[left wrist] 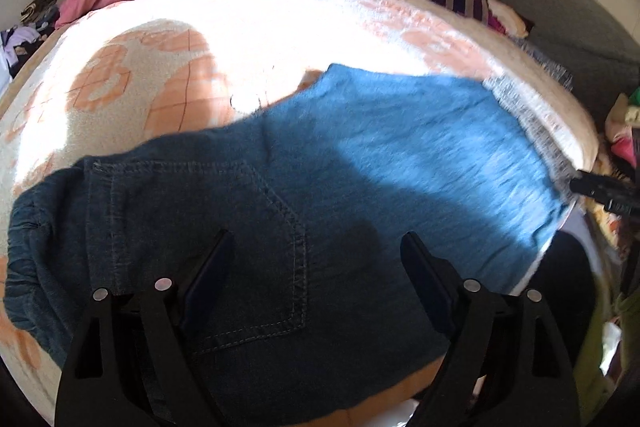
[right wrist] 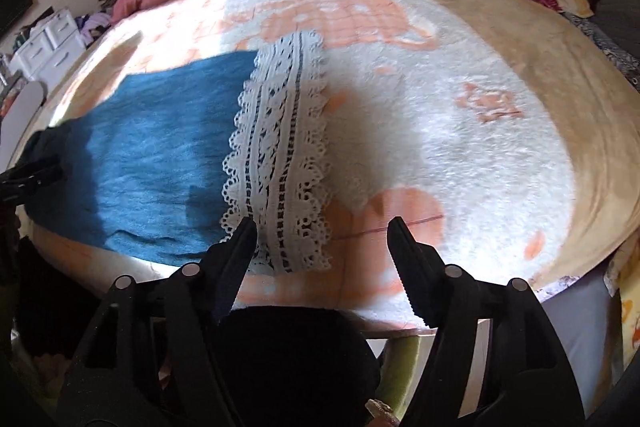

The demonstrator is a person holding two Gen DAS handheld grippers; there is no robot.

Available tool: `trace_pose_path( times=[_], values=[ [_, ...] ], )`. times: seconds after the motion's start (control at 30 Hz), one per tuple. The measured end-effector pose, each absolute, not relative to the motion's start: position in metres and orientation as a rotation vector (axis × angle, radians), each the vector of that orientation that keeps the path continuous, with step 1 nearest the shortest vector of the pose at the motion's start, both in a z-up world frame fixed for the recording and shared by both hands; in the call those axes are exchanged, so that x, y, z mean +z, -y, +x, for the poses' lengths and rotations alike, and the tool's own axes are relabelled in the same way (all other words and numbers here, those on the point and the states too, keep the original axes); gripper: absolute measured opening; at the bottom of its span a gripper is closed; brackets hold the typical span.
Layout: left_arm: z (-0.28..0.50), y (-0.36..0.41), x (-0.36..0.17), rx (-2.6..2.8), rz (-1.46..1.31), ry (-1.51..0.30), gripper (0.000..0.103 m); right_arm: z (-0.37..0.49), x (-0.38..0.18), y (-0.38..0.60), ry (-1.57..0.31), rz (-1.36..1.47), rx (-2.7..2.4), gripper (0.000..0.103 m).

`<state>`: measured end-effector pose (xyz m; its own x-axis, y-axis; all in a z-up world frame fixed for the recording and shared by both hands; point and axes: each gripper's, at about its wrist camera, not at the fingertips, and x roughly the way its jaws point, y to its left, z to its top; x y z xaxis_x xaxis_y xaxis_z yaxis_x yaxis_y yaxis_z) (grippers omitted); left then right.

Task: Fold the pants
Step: 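Smooth the pants flat with the left tool while the right tool releases the lace, then grasp the lace-trimmed leg hem with the left tool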

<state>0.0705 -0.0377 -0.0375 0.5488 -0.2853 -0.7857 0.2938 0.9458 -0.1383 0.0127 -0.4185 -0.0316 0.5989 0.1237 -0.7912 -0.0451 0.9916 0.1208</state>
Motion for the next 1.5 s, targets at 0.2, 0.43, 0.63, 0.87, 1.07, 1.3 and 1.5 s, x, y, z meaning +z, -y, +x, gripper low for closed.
trace_pose_path(
  times=[0.2,0.43,0.63,0.87,1.07,1.3,1.5],
  values=[
    [0.068,0.04,-0.025,-0.343,0.012,-0.886,0.084,0.004,-0.004,0.4,-0.833,0.059,0.114,0.072],
    [0.07,0.057,-0.027,-0.363,0.043,-0.887,0.084,0.017,0.001,0.335,-0.794,0.042,0.26,0.08],
    [0.071,0.076,-0.037,-0.373,0.113,-0.904,0.084,0.03,-0.023,0.294,-0.839,0.004,0.309,0.08],
    [0.075,0.077,-0.051,-0.355,0.134,-0.936,0.099,0.036,-0.051,0.297,-0.938,0.015,0.259,0.082],
    [0.078,0.078,-0.053,-0.351,0.134,-0.948,0.099,0.031,-0.042,0.309,-0.903,0.09,0.274,0.083],
    [0.082,0.088,-0.03,-0.392,0.121,-0.921,0.099,0.014,-0.016,0.343,-0.819,0.146,0.216,0.087],
    [0.098,0.117,-0.006,-0.438,0.171,-0.879,0.099,0.002,-0.008,0.381,-0.785,0.203,0.126,0.089]
  ],
)
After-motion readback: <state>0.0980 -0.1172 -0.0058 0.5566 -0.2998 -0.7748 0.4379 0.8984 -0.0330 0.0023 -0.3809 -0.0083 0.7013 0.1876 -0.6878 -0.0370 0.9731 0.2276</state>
